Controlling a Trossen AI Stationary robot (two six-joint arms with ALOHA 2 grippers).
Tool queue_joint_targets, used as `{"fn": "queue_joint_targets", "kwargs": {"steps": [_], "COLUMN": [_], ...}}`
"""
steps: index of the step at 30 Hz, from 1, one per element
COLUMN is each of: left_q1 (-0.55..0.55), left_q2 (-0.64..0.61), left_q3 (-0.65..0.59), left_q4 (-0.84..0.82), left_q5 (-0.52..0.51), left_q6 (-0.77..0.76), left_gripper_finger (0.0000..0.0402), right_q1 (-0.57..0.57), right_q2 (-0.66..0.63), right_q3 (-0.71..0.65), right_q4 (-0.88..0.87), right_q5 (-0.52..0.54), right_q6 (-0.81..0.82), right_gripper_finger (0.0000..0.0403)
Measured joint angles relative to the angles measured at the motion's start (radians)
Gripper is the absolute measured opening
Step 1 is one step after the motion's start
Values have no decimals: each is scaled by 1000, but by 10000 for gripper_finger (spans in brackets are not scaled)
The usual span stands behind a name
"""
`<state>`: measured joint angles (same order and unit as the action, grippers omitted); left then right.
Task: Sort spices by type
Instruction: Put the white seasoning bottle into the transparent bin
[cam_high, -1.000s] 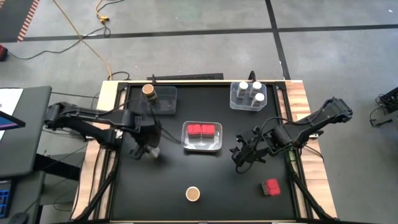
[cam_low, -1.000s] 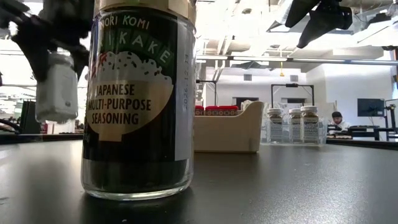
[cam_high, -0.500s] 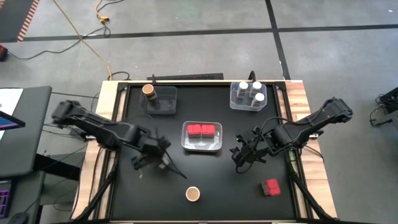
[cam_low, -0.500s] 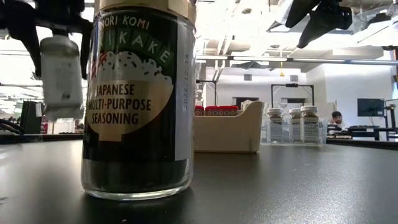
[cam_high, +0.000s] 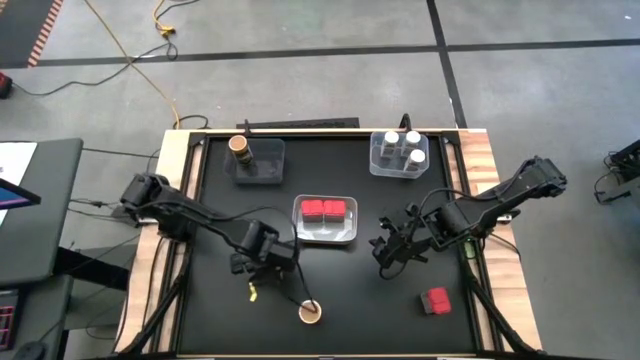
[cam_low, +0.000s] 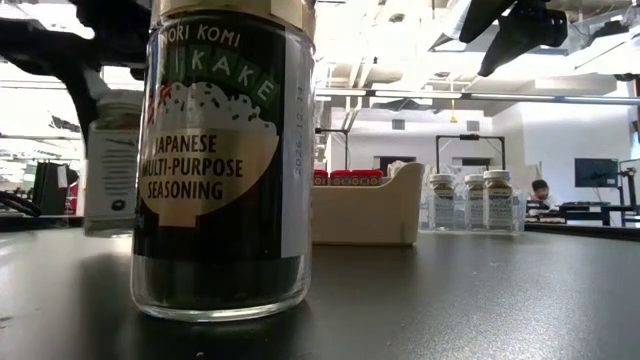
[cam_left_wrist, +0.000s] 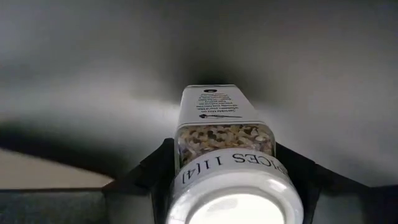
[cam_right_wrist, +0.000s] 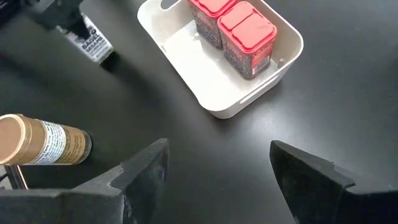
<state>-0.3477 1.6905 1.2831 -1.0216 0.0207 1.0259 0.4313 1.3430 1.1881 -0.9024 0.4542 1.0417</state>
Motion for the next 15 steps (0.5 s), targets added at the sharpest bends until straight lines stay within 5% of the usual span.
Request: {"fn": "queue_joint_targets", "kwargs": {"steps": [4, 10, 15], "left_q1": [-32, -41, -41], "left_q2": [-3, -3, -2], "left_q3": [-7, -9, -9], "left_q4": [16, 19, 18], "left_q5": [1, 0, 0], "left_q6": [13, -66, -84], "left_gripper_finger": [191, 262, 279], "right_q1": [0, 0, 0], "right_q2": [0, 0, 0], "right_q3": [0, 0, 0], "right_q4": [0, 0, 1], "right_q5": [-2, -7, -8], "right_q6": [4, 4, 5], "right_gripper_finger": [305, 305, 305]}}
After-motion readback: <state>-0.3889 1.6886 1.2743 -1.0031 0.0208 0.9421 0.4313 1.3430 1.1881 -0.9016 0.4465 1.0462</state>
